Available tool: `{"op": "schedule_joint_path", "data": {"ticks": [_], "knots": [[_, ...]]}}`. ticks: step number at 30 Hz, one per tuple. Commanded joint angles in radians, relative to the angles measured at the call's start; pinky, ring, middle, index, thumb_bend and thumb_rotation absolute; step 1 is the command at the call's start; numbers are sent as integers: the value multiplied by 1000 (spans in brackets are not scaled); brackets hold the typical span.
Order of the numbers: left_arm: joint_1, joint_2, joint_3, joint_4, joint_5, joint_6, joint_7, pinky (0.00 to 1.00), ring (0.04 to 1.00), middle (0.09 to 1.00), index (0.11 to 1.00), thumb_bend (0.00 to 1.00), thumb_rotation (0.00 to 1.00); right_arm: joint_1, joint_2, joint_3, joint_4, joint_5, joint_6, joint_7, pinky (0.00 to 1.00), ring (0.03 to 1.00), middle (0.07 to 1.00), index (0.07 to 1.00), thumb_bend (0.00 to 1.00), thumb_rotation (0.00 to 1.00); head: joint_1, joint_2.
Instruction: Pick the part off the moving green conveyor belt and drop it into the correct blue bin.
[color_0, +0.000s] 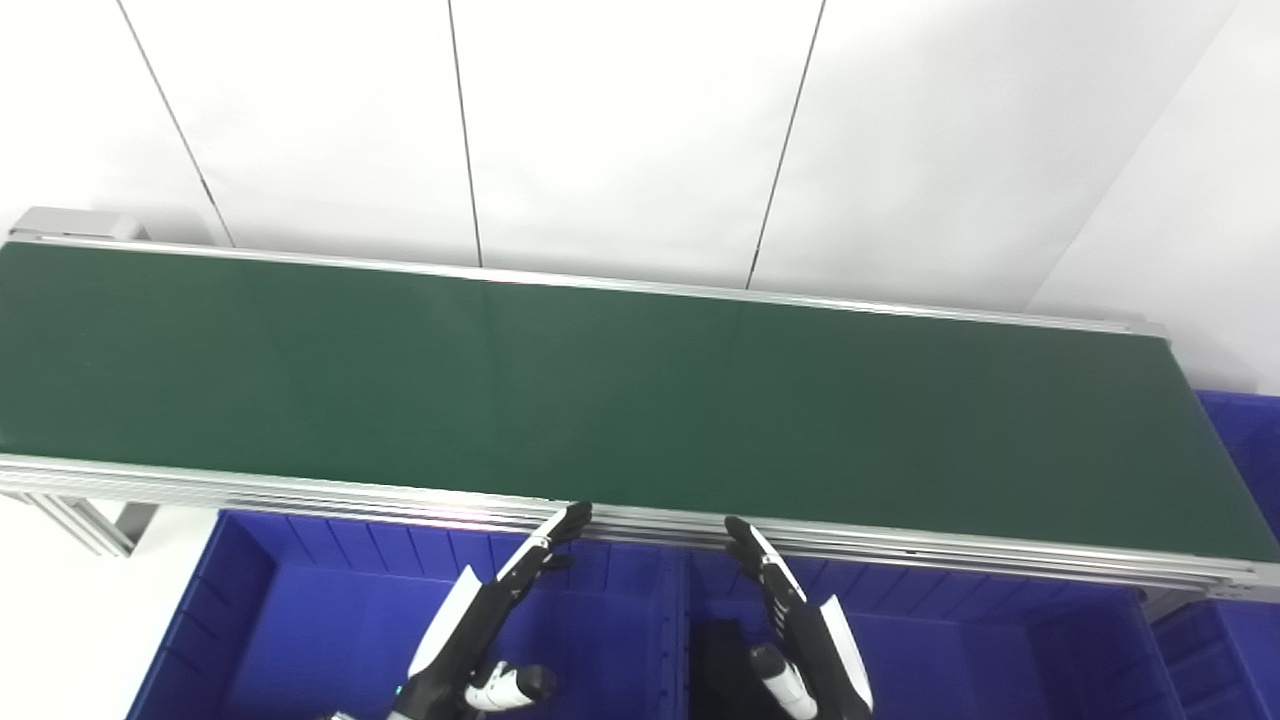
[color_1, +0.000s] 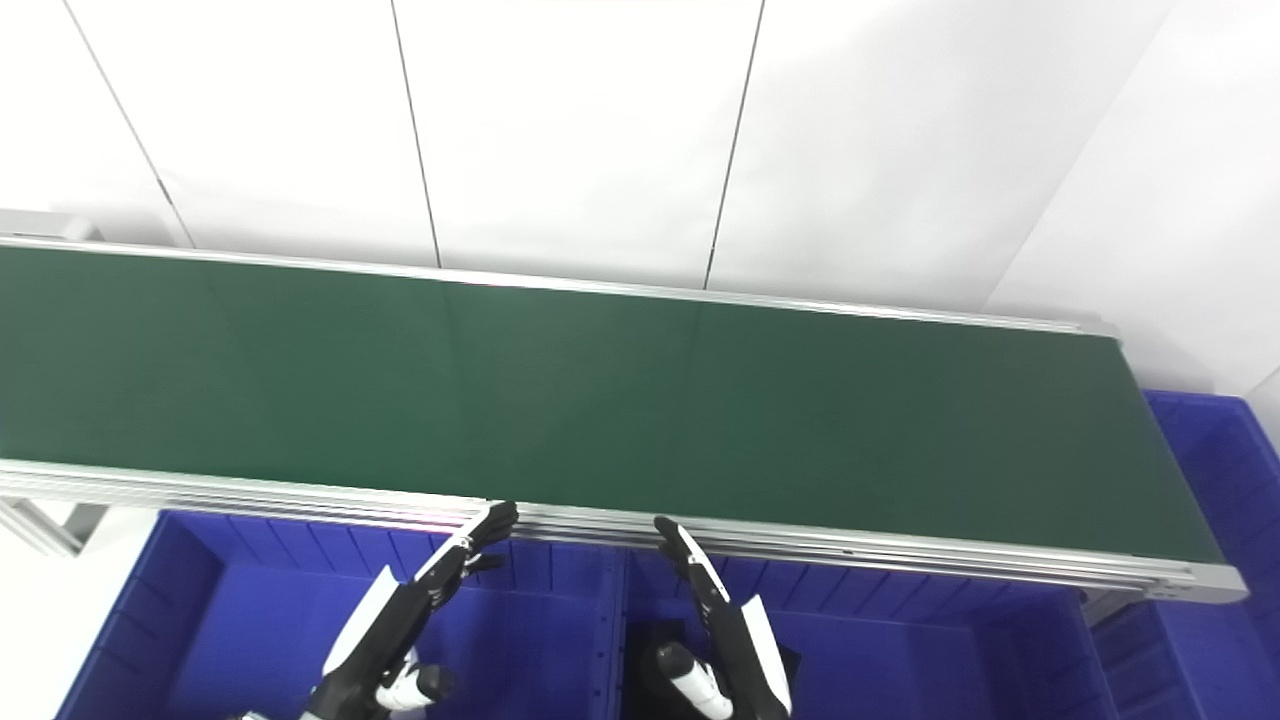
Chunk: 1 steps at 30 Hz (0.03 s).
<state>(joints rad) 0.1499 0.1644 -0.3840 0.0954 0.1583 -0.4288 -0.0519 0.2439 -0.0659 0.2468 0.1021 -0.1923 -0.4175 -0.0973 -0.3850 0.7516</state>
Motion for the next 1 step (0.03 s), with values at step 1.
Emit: {"op": "schedule_joint_path", "data": {"ticks": [1], "knots": [[-24,17,10,-19,-27,-41,-20,845,929,938,943,1000,1000,-21,24,-3,-39,-14,-24,3,923,922,941,921,940,1000,-8,4]]}}
